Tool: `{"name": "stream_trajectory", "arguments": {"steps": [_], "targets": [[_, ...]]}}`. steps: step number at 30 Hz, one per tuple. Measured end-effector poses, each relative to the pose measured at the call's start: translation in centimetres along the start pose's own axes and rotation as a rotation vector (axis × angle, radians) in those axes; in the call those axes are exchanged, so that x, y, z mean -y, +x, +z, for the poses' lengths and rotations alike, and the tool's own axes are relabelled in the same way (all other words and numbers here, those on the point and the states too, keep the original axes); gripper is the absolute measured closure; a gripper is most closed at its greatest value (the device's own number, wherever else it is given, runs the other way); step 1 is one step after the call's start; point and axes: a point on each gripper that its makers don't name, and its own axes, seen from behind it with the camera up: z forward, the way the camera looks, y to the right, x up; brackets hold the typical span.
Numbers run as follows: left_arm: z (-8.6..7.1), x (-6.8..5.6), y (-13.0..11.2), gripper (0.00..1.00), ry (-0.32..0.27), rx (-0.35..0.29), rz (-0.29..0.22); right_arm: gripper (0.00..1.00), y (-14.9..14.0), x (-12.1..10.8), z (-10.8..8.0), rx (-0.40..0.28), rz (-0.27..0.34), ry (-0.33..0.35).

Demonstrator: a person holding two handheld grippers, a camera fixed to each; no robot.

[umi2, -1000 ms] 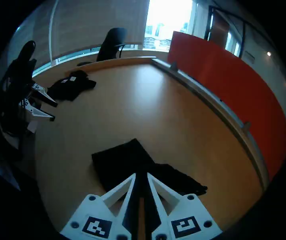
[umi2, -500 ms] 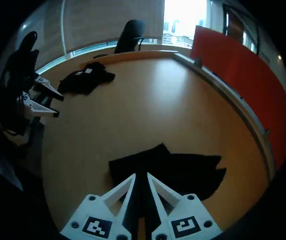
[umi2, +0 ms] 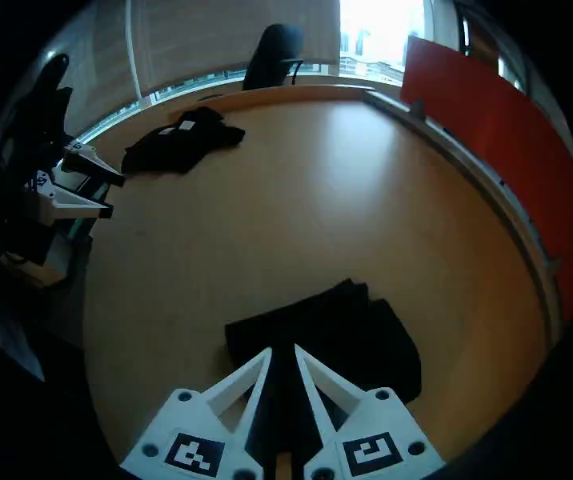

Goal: Fold towel

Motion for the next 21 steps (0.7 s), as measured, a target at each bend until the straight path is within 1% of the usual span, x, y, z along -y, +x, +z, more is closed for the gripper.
{"name": "stream_trajectory", "arguments": {"steps": [9, 12, 13, 14, 21], "targets": [[0.28, 0.01, 0.07, 0.05, 0.002, 0.003, 0.004, 0.93, 0.16, 0.11, -0.48, -0.011, -0.001, 0.011], [0.31, 0.02, 0.08, 0.05, 0.004, 0.004, 0.003, 0.89, 0.07, 0.17, -0.51, -0.014, 0.000, 0.016], [0.31, 0.04, 0.08, 0.05, 0.004, 0.004, 0.003, 0.85, 0.02, 0.20, -0.51, -0.014, 0.000, 0.018], [0.32, 0.05, 0.08, 0.05, 0.005, 0.005, 0.002, 0.79, -0.04, 0.23, -0.51, -0.014, 0.000, 0.020], [0.34, 0.10, 0.18, 0.05, 0.008, 0.004, 0.000, 0.23, -0.43, 0.23, -0.66, -0.019, 0.010, 0.019]]}}
